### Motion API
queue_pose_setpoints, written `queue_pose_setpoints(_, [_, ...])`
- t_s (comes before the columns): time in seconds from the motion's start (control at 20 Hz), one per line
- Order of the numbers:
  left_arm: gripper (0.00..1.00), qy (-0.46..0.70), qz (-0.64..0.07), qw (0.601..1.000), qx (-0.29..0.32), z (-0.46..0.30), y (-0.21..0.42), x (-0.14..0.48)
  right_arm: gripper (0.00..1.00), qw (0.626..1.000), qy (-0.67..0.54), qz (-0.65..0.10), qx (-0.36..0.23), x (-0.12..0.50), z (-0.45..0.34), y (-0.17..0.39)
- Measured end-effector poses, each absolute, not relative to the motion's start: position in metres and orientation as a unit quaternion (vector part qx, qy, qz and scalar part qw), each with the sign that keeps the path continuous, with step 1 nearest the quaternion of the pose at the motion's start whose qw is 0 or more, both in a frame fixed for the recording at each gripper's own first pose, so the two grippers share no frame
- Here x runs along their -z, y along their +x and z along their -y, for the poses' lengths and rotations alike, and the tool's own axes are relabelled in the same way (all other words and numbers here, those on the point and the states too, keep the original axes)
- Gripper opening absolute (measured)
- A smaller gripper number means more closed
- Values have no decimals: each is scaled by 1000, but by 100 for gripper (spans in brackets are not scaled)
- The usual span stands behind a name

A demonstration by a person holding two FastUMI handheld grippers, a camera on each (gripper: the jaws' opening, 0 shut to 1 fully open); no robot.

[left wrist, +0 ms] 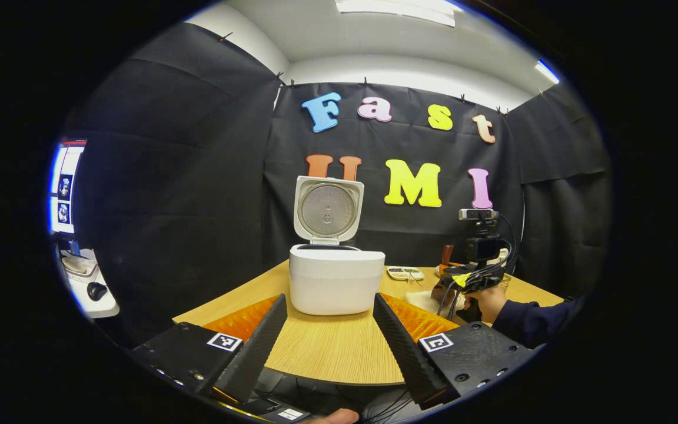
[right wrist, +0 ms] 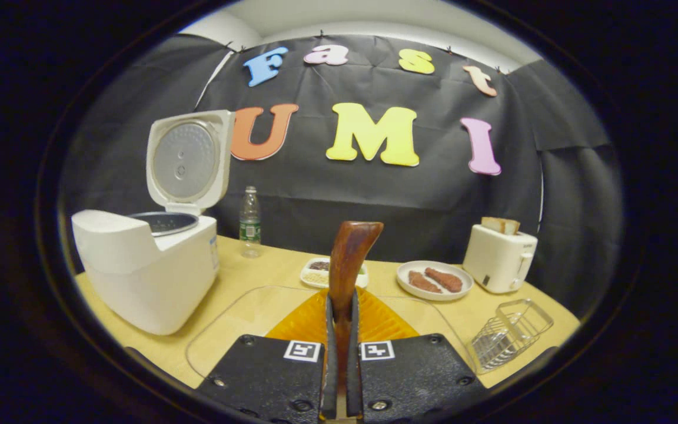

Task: Close the left gripper, press the button to open the rice cooker; take a wooden spoon from the chopstick holder with the right hand, scoop a spoonful of rice and pour it into the rice cooker, then put the wooden spoon back into the chopstick holder.

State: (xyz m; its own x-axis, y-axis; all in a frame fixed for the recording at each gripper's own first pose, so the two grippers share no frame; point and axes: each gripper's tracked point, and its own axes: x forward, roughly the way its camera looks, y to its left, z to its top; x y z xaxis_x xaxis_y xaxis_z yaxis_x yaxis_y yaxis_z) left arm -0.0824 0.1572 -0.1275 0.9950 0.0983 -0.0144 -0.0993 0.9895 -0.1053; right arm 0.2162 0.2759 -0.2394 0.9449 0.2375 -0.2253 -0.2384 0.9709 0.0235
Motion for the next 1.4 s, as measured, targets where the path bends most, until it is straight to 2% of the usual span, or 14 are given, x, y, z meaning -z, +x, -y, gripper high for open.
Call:
queue_pose_setpoints(0.25, [94, -62, -8, 997, -42, -155, -82, 131, 12, 962, 117, -179, -171, 238, -300, 196])
queue_pose_setpoints(0.5, [94, -64, -11, 997, -45, -158, -83, 132, 11, 923, 258, -239, -153, 247, -271, 205])
queue_pose_setpoints(0.6, [94, -62, -14, 997, -46, -159, -83, 132, 11, 911, 307, -232, -144, 237, -256, 210])
queue_pose_setpoints(0.8, [94, -55, -12, 997, -46, -156, -83, 129, 11, 913, 337, -192, -130, 205, -220, 214])
queue_pose_setpoints(1.1, [94, -48, -17, 998, -38, -150, -81, 126, 11, 885, 417, -167, -126, 180, -184, 217])
queue_pose_setpoints(1.25, [94, -45, -19, 998, -40, -148, -80, 122, 11, 855, 474, -168, -128, 176, -176, 219])
queue_pose_setpoints(1.4, [94, -39, -22, 998, -44, -149, -76, 116, 11, 787, 571, -188, -142, 169, -178, 219])
